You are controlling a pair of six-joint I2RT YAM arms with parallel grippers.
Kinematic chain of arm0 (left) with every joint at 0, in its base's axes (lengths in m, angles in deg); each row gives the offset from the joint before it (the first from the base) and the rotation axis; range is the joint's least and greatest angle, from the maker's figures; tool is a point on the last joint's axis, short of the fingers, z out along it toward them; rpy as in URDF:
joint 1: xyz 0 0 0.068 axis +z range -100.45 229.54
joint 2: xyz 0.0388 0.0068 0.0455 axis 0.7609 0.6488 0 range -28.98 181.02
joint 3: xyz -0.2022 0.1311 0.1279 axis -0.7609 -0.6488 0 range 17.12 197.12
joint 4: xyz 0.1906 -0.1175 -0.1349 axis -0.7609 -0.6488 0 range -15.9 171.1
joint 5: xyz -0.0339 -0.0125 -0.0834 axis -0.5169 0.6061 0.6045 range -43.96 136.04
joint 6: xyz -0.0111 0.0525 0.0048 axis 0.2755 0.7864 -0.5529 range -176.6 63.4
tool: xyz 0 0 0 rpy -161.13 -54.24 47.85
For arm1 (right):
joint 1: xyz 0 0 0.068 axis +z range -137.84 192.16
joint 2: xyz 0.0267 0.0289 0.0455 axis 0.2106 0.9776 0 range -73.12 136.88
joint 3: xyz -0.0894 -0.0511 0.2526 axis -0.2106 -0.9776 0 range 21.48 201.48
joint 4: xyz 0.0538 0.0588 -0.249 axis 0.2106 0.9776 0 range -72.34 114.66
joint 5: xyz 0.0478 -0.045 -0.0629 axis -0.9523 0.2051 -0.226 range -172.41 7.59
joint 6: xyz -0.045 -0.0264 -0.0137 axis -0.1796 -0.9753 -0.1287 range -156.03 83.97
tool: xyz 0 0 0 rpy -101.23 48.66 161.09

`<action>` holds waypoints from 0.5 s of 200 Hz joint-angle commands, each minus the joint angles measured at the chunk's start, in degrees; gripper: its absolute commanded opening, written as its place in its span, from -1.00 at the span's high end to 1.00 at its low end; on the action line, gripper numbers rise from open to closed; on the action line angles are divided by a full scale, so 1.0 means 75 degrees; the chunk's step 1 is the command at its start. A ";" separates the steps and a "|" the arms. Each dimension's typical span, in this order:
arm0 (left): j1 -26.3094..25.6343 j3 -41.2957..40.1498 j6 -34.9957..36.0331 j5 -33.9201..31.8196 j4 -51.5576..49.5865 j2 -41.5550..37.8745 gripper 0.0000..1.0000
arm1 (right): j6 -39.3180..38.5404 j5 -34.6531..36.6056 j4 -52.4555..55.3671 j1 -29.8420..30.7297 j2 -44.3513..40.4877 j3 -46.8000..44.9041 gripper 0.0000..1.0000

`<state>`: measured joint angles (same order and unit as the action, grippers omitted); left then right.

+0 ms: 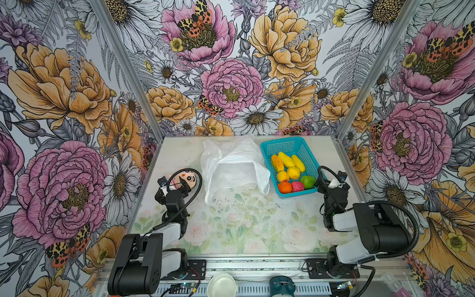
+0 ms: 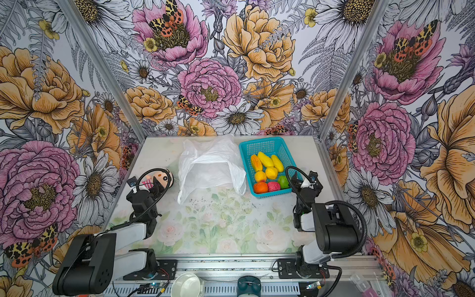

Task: Untie the knot of the plastic bag and take out the fruit
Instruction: Reset both arms

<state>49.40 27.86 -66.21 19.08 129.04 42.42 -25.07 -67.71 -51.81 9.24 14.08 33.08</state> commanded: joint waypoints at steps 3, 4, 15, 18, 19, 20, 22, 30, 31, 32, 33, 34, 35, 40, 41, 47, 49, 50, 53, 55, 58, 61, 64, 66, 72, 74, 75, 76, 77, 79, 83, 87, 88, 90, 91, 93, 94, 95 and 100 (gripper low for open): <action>-0.0061 0.0148 0.0614 0.0381 0.1212 0.0429 -0.98 | -0.0150 0.0009 0.0223 0.0065 0.0093 0.0136 -0.99; -0.0056 0.0143 0.0631 0.0394 0.1271 0.0464 -0.97 | -0.0150 0.0015 0.0225 0.0069 0.0092 0.0133 -0.99; 0.0007 0.0095 0.0599 0.0438 0.2034 0.1039 -0.98 | -0.0172 0.0014 0.0143 0.0071 0.0118 0.0130 -0.99; 0.0050 0.0092 0.0566 0.0565 0.2214 0.1225 -0.98 | -0.0172 0.0018 0.0144 0.0062 0.0125 0.0121 -0.99; 0.0069 0.0097 0.0554 0.0615 0.2264 0.1279 -0.98 | -0.0172 0.0014 0.0145 0.0062 0.0126 0.0125 -0.99; 0.0085 0.0100 0.0548 0.0658 0.2342 0.1335 -0.98 | -0.0167 0.0011 0.0157 0.0067 0.0127 0.0122 -0.99; 0.0115 0.0123 0.0556 0.0757 0.2468 0.1479 -0.98 | -0.0168 0.0009 0.0172 0.0062 0.0119 0.0128 -0.99; 0.0208 0.0233 0.0657 0.1234 0.2592 0.1729 -0.98 | -0.0163 0.0009 0.0207 0.0065 0.0094 0.0131 -0.99; 0.0219 0.0261 0.0664 0.1290 0.2494 0.1718 -0.98 | -0.0162 0.0009 0.0206 0.0063 0.0093 0.0130 -0.99; 0.0219 0.0282 0.0668 0.1323 0.2416 0.1701 -0.98 | -0.0167 0.0009 0.0199 0.0062 0.0105 0.0130 -0.99; 0.0218 0.0304 0.0670 0.1346 0.2330 0.1686 -0.98 | -0.0170 0.0009 0.0190 0.0061 0.0110 0.0136 -0.99; 0.0224 0.0332 0.0671 0.1357 0.2246 0.1650 -0.97 | -0.0165 0.0009 0.0186 0.0067 0.0113 0.0139 -0.99; 0.0221 0.0370 0.0671 0.1363 0.2116 0.1626 -0.98 | -0.0169 0.0009 0.0183 0.0064 0.0114 0.0140 -0.99; 0.0201 0.0536 0.0682 0.1377 0.1727 0.1522 -0.98 | -0.0172 0.0020 0.0176 0.0078 0.0126 0.0140 -0.99; 0.0201 0.0559 0.0689 0.1378 0.1567 0.1503 -0.97 | -0.0172 0.0015 0.0178 0.0075 0.0121 0.0141 -0.99; 0.0179 0.0692 0.0712 0.1408 0.1314 0.1468 -0.98 | -0.0172 0.0003 0.0193 0.0079 0.0116 0.0140 -0.99; 0.0170 0.0710 0.0725 0.1419 0.1291 0.1483 -0.98 | -0.0172 0.0013 0.0199 0.0083 0.0107 0.0132 -0.99; 0.0177 0.0711 0.0734 0.1423 0.1287 0.1496 -0.98 | -0.0178 0.0011 0.0207 0.0078 0.0106 0.0137 -0.99; 0.0176 0.0712 0.0750 0.1472 0.1334 0.1542 -0.98 | -0.0170 0.0011 0.0221 0.0082 0.0106 0.0150 -0.99; 0.0173 0.0712 0.0761 0.1511 0.1387 0.1575 -0.98 | -0.0187 -0.0005 0.0223 0.0081 0.0113 0.0161 -0.99; 0.0169 0.0702 0.0775 0.1571 0.1506 0.1641 -0.98 | -0.0190 -0.0019 0.0236 0.0074 0.0111 0.0170 -0.99; 0.0178 0.0685 0.0812 0.1664 0.1610 0.1713 -0.97 | -0.0195 -0.0018 0.0267 0.0076 0.0106 0.0185 -0.99; 0.0175 0.0674 0.0849 0.1768 0.1657 0.1768 -0.97 | -0.0196 -0.0016 0.0316 0.0073 0.0100 0.0204 -0.99; 0.0172 0.0673 0.0862 0.1808 0.1655 0.1822 -0.97 | -0.0199 -0.0030 0.0344 0.0073 0.0094 0.0216 -0.99; 0.0184 0.0706 0.0914 0.1924 0.1808 0.2107 -0.97 | -0.0207 -0.0039 0.0447 0.0074 0.0085 0.0263 -0.99; 0.0189 0.0719 0.0931 0.1938 0.2003 0.2267 -0.98 | -0.0207 -0.0050 0.0485 0.0073 0.0082 0.0283 -0.99; 0.0192 0.0727 0.0942 0.1940 0.2083 0.2333 -0.97 | -0.0208 -0.0056 0.0497 0.0082 0.0075 0.0294 -0.99; 0.0193 0.0737 0.0971 0.2064 0.2210 0.2395 -0.98 | -0.0213 -0.0053 0.0509 0.0083 0.0072 0.0300 -0.99; 0.0200 0.0742 0.0985 0.2138 0.2304 0.2461 -0.98 | -0.0216 -0.0051 0.0527 0.0084 0.0076 0.0309 -0.99; 0.0205 0.0755 0.1002 0.2240 0.2432 0.2531 -0.98 | -0.0227 -0.0050 0.0560 0.0084 0.0077 0.0324 -0.99; 0.0206 0.0796 0.1022 0.2326 0.2329 0.2471 -0.98 | -0.0243 -0.0072 0.0632 0.0095 0.0070 0.0365 -0.99; 0.0206 0.0883 0.0971 0.2255 0.1853 0.2305 -0.97 | -0.0252 -0.0076 0.0697 0.0105 0.0069 0.0399 -0.99; 0.0206 0.0921 0.0962 0.2222 0.1738 0.2240 -0.98 | -0.0253 -0.0075 0.0720 0.0106 0.0069 0.0405 -0.99; 0.0206 0.0975 0.0932 0.2162 0.1456 0.2163 -0.98 | -0.0260 -0.0082 0.0767 0.0113 0.0060 0.0427 -0.99; 0.0206 0.1008 0.0907 0.2140 0.1352 0.2134 -0.98 | -0.0263 -0.0084 0.0790 0.0116 0.0059 0.0437 -0.99; 0.0206 0.1053 0.0877 0.2097 0.1145 0.2086 -0.98 | -0.0260 -0.0079 0.0825 0.0119 0.0055 0.0458 -0.99; 0.0206 0.1070 0.0862 0.2084 0.1085 0.2073 -0.98 | -0.0263 -0.0076 0.0849 0.0125 0.0056 0.0470 -0.99; 0.0212 0.1090 0.0860 0.2078 0.1044 0.2071 -0.98 | -0.0265 -0.0080 0.0872 0.0128 0.0051 0.0476 -0.99; 0.0210 0.1123 0.0886 0.2089 0.1113 0.2172 -0.98 | -0.0298 -0.0079 0.0968 0.0134 0.0057 0.0521 -0.99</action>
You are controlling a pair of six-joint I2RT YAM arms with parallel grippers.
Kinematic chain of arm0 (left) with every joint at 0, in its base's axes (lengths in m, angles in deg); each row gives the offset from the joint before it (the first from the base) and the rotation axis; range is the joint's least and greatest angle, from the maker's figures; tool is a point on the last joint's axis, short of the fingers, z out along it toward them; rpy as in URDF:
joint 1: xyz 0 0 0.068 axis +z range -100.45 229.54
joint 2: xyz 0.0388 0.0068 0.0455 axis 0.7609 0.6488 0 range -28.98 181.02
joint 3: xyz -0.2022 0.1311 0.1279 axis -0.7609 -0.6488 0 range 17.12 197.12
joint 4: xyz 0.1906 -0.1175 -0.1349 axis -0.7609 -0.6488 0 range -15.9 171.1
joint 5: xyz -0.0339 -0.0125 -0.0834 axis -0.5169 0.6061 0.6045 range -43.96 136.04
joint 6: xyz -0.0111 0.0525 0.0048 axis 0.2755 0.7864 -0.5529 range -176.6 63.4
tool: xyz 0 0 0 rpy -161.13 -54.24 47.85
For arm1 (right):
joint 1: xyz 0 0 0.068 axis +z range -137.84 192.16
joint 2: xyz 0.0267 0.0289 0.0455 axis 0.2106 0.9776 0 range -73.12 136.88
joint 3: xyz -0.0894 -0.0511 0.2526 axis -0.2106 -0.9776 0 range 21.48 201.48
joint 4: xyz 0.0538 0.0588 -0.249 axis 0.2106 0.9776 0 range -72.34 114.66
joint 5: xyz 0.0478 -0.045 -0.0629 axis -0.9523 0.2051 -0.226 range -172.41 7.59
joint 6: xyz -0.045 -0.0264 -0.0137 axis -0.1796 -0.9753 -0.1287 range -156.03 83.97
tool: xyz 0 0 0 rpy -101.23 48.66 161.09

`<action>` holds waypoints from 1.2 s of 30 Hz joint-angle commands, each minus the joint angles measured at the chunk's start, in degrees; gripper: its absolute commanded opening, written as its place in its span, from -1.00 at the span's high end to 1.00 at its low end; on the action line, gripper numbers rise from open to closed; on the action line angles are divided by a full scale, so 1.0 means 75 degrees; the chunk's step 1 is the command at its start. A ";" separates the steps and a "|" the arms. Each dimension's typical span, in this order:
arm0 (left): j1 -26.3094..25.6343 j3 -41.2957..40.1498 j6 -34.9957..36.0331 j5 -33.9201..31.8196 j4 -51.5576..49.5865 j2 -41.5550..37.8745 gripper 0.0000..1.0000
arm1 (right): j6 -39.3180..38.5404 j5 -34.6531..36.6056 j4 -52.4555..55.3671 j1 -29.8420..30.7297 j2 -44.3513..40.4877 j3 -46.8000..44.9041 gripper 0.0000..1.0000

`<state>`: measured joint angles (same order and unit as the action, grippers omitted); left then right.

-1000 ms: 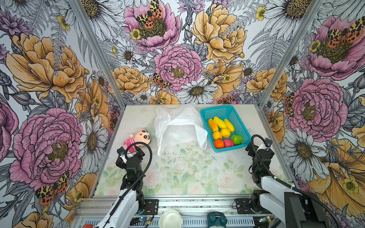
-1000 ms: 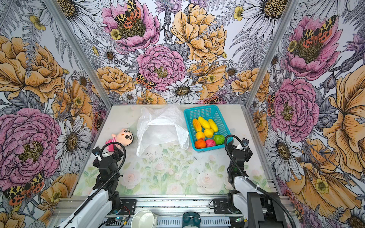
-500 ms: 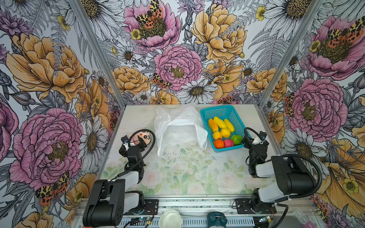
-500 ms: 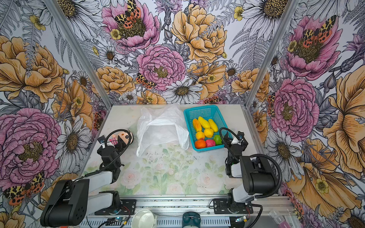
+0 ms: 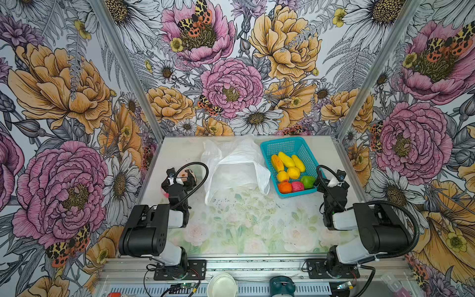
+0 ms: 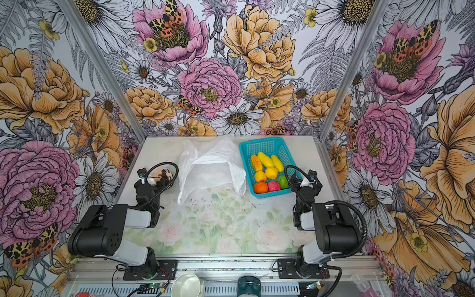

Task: Untie the knot of the plastic bag and take out the fruit
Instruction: Reset both arms

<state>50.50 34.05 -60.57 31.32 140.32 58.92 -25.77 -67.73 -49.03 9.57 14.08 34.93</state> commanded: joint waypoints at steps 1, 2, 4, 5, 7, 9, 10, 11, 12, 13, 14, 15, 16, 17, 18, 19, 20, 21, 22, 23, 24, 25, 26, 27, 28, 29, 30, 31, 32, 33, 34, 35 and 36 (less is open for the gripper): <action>0.0062 0.0298 0.0138 0.0466 -0.0346 -0.0003 -0.97 | -0.0212 -0.0079 0.0620 0.0089 0.0057 0.0277 -0.99; 0.0035 0.0299 0.0201 0.0483 -0.0022 0.0173 -0.98 | -0.0235 -0.0089 0.0777 0.0121 0.0055 0.0382 -0.99; 0.0004 0.0391 0.0196 0.0416 -0.0411 0.0051 -0.98 | -0.0314 -0.0081 0.1188 0.0187 0.0054 0.0617 -0.99; -0.0025 0.0380 0.0228 0.0416 -0.0250 0.0131 -0.97 | -0.0373 -0.0035 0.1477 0.0243 0.0068 0.0774 -0.99; -0.0061 0.0409 0.0243 0.0416 -0.0395 0.0076 -0.98 | -0.0465 0.0099 0.1885 0.0365 0.0101 0.1009 -0.99; -0.0119 0.0446 0.0320 0.0416 -0.0358 0.0123 -0.97 | -0.0537 0.0144 0.1821 0.0444 0.0117 0.1002 -0.99; -0.0126 0.0482 0.0358 0.0416 -0.0499 0.0092 -0.98 | -0.0546 0.0160 0.1851 0.0451 0.0116 0.1016 -0.99; -0.0147 0.0514 0.0410 0.0416 -0.0493 0.0136 -0.98 | -0.0548 0.0155 0.1829 0.0451 0.0122 0.1015 -0.99; -0.0173 0.0534 0.0435 0.0416 -0.0547 0.0109 -0.98 | -0.0550 0.0154 0.1833 0.0446 0.0119 0.1005 -0.99; -0.0174 0.0539 0.0434 0.0416 -0.0568 0.0108 -0.97 | -0.0548 0.0160 0.1833 0.0448 0.0116 0.1008 -0.99; -0.0174 0.0524 0.0433 0.0416 -0.0513 0.0126 -0.98 | -0.0548 0.0164 0.1834 0.0462 0.0107 0.0999 -0.99; -0.0175 0.0532 0.0435 0.0417 -0.0561 0.0116 -0.98 | -0.0554 0.0176 0.1827 0.0462 0.0117 0.1010 -0.99; -0.0173 0.0526 0.0435 0.0416 -0.0535 0.0127 -0.98 | -0.0561 0.0176 0.1827 0.0461 0.0122 0.1013 -0.99; -0.0175 0.0535 0.0435 0.0416 -0.0538 0.0118 -0.98 | -0.0564 0.0176 0.1835 0.0462 0.0124 0.1009 -0.99; -0.0180 0.0533 0.0435 0.0417 -0.0559 0.0116 -0.98 | -0.0571 0.0197 0.1827 0.0471 0.0125 0.1013 -0.99; -0.0185 0.0534 0.0435 0.0416 -0.0536 0.0128 -0.98 | -0.0571 0.0199 0.1828 0.0474 0.0121 0.1007 -0.99; -0.0180 0.0535 0.0435 0.0416 -0.0557 0.0117 -0.97 | -0.0569 0.0208 0.1828 0.0471 0.0127 0.1007 -0.99; -0.0176 0.0538 0.0435 0.0416 -0.0549 0.0125 -0.98 | -0.0583 0.0224 0.1829 0.0486 0.0118 0.1007 -0.99; -0.0178 0.0532 0.0435 0.0418 -0.0548 0.0121 -0.97 | -0.0577 0.0237 0.1833 0.0486 0.0124 0.1008 -0.99; -0.0182 0.0532 0.0435 0.0416 -0.0549 0.0116 -0.98 | -0.0588 0.0235 0.1827 0.0495 0.0127 0.1008 -0.99; -0.0184 0.0538 0.0435 0.0416 -0.0539 0.0123 -0.97 | -0.0583 0.0256 0.1836 0.0504 0.0126 0.1010 -0.99; -0.0176 0.0536 0.0435 0.0416 -0.0545 0.0116 -0.97 | -0.0596 0.0282 0.1828 0.0518 0.0125 0.1013 -0.99; -0.0185 0.0532 0.0432 0.0416 -0.0548 0.0119 -0.98 | -0.0598 0.0294 0.1827 0.0531 0.0118 0.1008 -0.99; -0.0185 0.0533 0.0435 0.0416 -0.0545 0.0117 -0.98 | -0.0598 0.0302 0.1822 0.0533 0.0124 0.1007 -0.99; -0.0185 0.0540 0.0434 0.0416 -0.0543 0.0127 -0.98 | -0.0597 0.0304 0.1819 0.0533 0.0127 0.1009 -0.99; -0.0184 0.0540 0.0435 0.0417 -0.0548 0.0116 -0.97 | -0.0596 0.0305 0.1828 0.0533 0.0121 0.1010 -0.99; -0.0185 0.0536 0.0435 0.0416 -0.0542 0.0128 -0.98 | -0.0616 0.0299 0.1848 0.0542 0.0136 0.1018 -0.99; -0.0185 0.0541 0.0445 0.0416 -0.0554 0.0125 -0.98 | -0.0653 0.0347 0.1846 0.0582 0.0158 0.1042 -0.99; -0.0185 0.0532 0.0441 0.0416 -0.0546 0.0127 -0.97 | -0.0686 0.0352 0.1810 0.0613 0.0162 0.1037 -0.99; -0.0195 0.0535 0.0446 0.0416 -0.0546 0.0126 -0.98 | -0.0689 0.0352 0.1812 0.0615 0.0163 0.1022 -0.99; -0.0193 0.0539 0.0444 0.0416 -0.0550 0.0128 -0.98 | -0.0714 0.0320 0.1748 0.0619 0.0151 0.0986 -0.99; -0.0193 0.0533 0.0447 0.0416 -0.0548 0.0126 -0.97 | -0.0906 0.0016 0.1641 0.0653 0.0130 0.0919 -0.99; -0.0197 0.0532 0.0447 0.0416 -0.0552 0.0128 -0.98 | -0.1039 -0.0401 0.1582 0.0647 0.0128 0.0889 -0.99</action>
